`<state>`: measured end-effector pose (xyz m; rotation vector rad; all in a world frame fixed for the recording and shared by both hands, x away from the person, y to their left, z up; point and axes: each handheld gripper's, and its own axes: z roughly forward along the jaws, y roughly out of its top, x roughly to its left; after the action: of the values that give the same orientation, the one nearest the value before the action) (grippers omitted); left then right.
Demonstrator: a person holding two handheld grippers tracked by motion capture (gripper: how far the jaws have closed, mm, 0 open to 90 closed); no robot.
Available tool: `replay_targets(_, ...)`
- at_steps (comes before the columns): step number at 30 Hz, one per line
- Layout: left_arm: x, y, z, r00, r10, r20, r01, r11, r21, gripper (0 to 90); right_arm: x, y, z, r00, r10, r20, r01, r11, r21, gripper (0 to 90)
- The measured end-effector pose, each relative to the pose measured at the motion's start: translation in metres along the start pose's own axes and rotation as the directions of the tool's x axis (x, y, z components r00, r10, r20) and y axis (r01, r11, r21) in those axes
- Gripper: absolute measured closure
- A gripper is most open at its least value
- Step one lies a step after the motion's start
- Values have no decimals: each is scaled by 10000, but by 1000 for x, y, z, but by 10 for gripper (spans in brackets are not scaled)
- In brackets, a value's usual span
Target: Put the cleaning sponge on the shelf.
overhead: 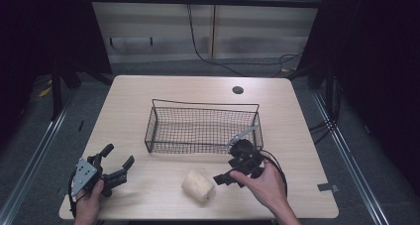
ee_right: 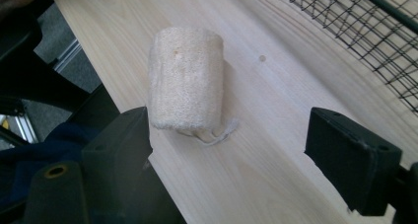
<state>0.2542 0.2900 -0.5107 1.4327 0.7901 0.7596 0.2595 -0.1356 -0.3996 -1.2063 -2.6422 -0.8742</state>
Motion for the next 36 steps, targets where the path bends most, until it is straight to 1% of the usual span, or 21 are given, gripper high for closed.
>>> replay_targets(1, 0, 0, 0, 10000, -6, 0, 6, 10000, 3, 155, 0, 0, 0, 10000, 0, 0, 0, 10000, 0, 171)
replay_targets(2, 0, 0, 0, 10000, -2, -2, 2, 10000, 1, 155, 1, 2, 2, 10000, -45, -34, 45, 9999, 121, 171)
replay_targets(3, 0, 0, 0, 10000, -3, 1, 3, 10000, -3, 155, 3, 7, 3, 9998, -97, -172, 104, 9990, 433, 171)
replay_targets(6, 0, 0, 0, 10000, -1, -4, 1, 10000, 7, 155, 4, 11, 3, 9996, -103, -260, 116, 9985, 541, 172)
replay_targets(9, 0, 0, 0, 10000, -6, 2, 6, 10000, -1, 155, 5, 17, 6, 9989, -173, -441, 211, 9961, 857, 172)
replay_targets(11, 0, 0, 0, 10000, -4, 1, 4, 10000, 2, 155, 7, 23, 11, 9985, -331, -443, 381, 9925, 1166, 172)
replay_targets(14, 0, 0, 0, 10000, -3, 3, 3, 10000, 0, 155, 10, 31, 17, 9980, -423, -470, 486, 9886, 1428, 172)
replay_targets(17, 0, 0, 0, 10000, -3, 1, 3, 10000, 3, 155, 11, 34, 20, 9977, -430, -531, 506, 9871, 1521, 172)
replay_targets(18, 0, 0, 0, 10000, -1, 4, 1, 10000, 5, 155, 13, 39, 24, 9975, -456, -535, 542, 9838, 1711, 172)
replay_targets(20, 0, 0, 0, 10000, -8, 3, 8, 10000, -1, 155, 14, 42, 28, 9971, -445, -611, 553, 9803, 1896, 172)
replay_targets(22, 0, 0, 0, 10000, -5, 5, 5, 10000, 4, 155, 15, 43, 30, 9974, -431, -583, 538, 9788, 1978, 172)
replay_targets(23, 0, 0, 0, 10000, -5, 4, 5, 10000, 0, 155, 16, 46, 35, 9970, -389, -667, 528, 9736, 2222, 173)
replay_targets(25, 0, 0, 0, 10000, -5, 3, 5, 10000, 1, 155, 16, 47, 37, 9972, -391, -639, 526, 9728, 2258, 172)
replay_targets(26, 0, 0, 0, 10000, -4, 7, 4, 10000, 1, 155, 15, 49, 41, 9965, -456, -693, 614, 9675, 2454, 173)
replay_targets(27, 0, 0, 0, 10000, -14, 14, 14, 10000, 0, 155, 15, 50, 42, 9964, -494, -693, 655, 9648, 2546, 172)
replay_targets(29, 0, 0, 0, 10000, -3, 3, 3, 10000, -1, 155, 15, 51, 44, 9971, -427, -637, 579, 9638, 2602, 172)
replay_targets(30, 0, 0, 0, 10000, -12, 9, 12, 10000, -2, 155, 14, 51, 48, 9964, -494, -692, 663, 9608, 2692, 173)
replay_targets(35, 0, 0, 0, 10000, -1, 4, 1, 10000, 2, 155, 14, 52, 56, 9966, -496, -656, 675, 9491, 3077, 177)
replay_targets(36, 0, 0, 0, 10000, 34, 11, -34, 10000, 29, 155, 14, 52, 56, 9966, -496, -656, 675, 9491, 3077, 177)
